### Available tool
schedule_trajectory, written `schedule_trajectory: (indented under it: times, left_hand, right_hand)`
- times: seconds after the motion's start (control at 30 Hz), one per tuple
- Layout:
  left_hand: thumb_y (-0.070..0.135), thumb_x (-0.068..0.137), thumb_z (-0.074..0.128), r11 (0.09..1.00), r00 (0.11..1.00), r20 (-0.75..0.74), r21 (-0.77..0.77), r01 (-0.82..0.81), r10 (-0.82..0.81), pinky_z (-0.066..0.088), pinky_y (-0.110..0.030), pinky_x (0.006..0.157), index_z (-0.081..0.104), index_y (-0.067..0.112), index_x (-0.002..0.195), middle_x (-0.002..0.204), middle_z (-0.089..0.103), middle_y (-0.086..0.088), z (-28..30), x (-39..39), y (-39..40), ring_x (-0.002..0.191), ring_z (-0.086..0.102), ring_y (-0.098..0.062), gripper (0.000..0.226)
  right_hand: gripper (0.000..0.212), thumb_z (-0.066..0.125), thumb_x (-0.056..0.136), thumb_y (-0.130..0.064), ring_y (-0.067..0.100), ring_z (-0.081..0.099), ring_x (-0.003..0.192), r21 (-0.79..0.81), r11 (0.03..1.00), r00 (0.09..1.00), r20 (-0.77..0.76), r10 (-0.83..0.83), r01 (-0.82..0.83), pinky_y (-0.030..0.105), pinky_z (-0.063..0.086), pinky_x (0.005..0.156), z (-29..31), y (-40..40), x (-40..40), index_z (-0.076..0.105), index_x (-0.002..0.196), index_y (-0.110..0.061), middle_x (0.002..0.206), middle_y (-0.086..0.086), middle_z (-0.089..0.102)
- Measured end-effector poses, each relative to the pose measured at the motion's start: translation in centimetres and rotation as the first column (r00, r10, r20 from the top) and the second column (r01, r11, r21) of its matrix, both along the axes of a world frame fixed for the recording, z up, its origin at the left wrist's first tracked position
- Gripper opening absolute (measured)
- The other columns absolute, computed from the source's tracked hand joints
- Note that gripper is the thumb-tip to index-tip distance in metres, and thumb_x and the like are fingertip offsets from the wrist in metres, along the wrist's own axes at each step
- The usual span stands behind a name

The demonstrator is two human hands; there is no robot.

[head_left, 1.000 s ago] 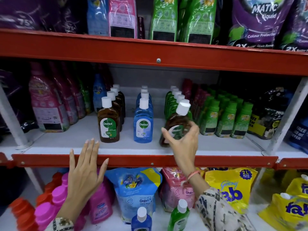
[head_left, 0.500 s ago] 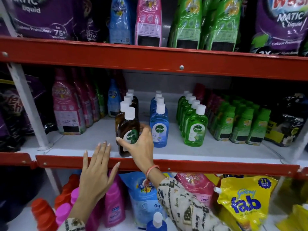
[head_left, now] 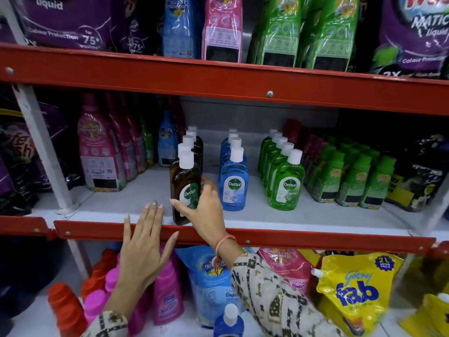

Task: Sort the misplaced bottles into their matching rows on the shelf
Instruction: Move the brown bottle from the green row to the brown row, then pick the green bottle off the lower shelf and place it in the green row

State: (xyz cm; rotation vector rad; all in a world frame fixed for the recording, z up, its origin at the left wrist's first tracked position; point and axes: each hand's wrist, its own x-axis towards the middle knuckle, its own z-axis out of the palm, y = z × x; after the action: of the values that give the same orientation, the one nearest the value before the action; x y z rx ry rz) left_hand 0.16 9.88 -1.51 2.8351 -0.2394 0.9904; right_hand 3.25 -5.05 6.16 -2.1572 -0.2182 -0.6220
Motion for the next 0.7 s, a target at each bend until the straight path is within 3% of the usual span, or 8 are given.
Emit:
schedule_trajectory:
  times: [0.13,0.3,0.43,0.5,0.6,0.7]
  left_hand:
    - [0.058,0.093,0.027,1.000,1.000,0.000,-0.018,-0.010,0.010,0.017,-0.057,0.121,0.037,0.003,0.148,0.156,0.039,-0.014,0.2,-0.2,-0.3,0.145,0.034,-0.027,0.078]
    - [0.056,0.093,0.029,1.000,1.000,0.020,-0.028,0.009,-0.008,0.019,-0.057,0.120,0.038,0.003,0.148,0.157,0.038,-0.013,0.1,-0.5,-1.1,0.146,0.033,-0.026,0.076]
    - [0.054,0.095,0.030,1.000,0.999,0.039,-0.021,0.015,-0.014,0.021,-0.057,0.120,0.040,0.003,0.147,0.155,0.042,-0.014,-0.4,-0.4,-0.9,0.144,0.038,-0.028,0.074]
    - [0.054,0.096,0.030,1.000,0.998,0.051,-0.020,0.024,-0.023,0.021,-0.055,0.121,0.040,0.003,0.147,0.153,0.044,-0.015,-0.6,-0.3,-0.7,0.143,0.040,-0.029,0.072]
    - [0.054,0.097,0.030,0.999,0.998,0.062,-0.041,0.032,-0.030,0.018,-0.053,0.122,0.039,0.003,0.147,0.152,0.045,-0.016,-0.8,-0.1,-0.7,0.142,0.041,-0.031,0.071]
    - [0.053,0.098,0.031,0.997,0.997,0.078,-0.070,0.033,-0.028,0.015,-0.052,0.123,0.038,0.003,0.147,0.151,0.046,-0.018,-0.9,0.0,-1.0,0.141,0.041,-0.032,0.070]
  right_hand:
    - [0.086,0.073,0.081,-0.048,0.028,0.049,0.129,-0.018,0.998,0.997,-0.035,0.063,-0.064,0.040,0.044,0.105,-0.1,-0.8,-0.4,0.032,0.145,-0.006,0.137,0.014,0.051]
    - [0.070,0.066,0.088,-0.045,0.014,0.044,0.130,0.028,0.996,0.994,0.076,0.084,-0.087,0.021,0.035,0.108,-1.8,-3.0,-3.4,0.035,0.145,-0.018,0.137,0.000,0.048]
    - [0.042,0.062,0.093,-0.035,0.008,0.051,0.114,0.096,0.993,0.940,0.329,-0.094,0.065,0.016,0.039,0.100,-6.0,-6.4,-6.9,0.051,0.130,-0.018,0.118,-0.005,0.053]
    - [0.036,0.064,0.092,-0.030,0.001,0.048,0.112,0.125,0.977,0.904,0.374,-0.208,0.173,0.012,0.036,0.099,-9.0,-8.5,-8.5,0.053,0.124,-0.017,0.116,-0.003,0.053]
    - [0.043,0.064,0.089,-0.033,0.002,0.042,0.113,0.173,0.917,0.876,0.276,-0.395,0.359,0.008,0.029,0.103,-13.8,-11.5,-10.6,0.053,0.125,-0.013,0.121,0.002,0.052]
    - [0.064,0.077,0.081,-0.028,0.022,0.040,0.117,0.146,0.818,0.818,0.079,-0.570,0.556,0.023,0.032,0.100,-18.4,-13.4,-11.9,0.046,0.132,-0.006,0.126,0.017,0.049]
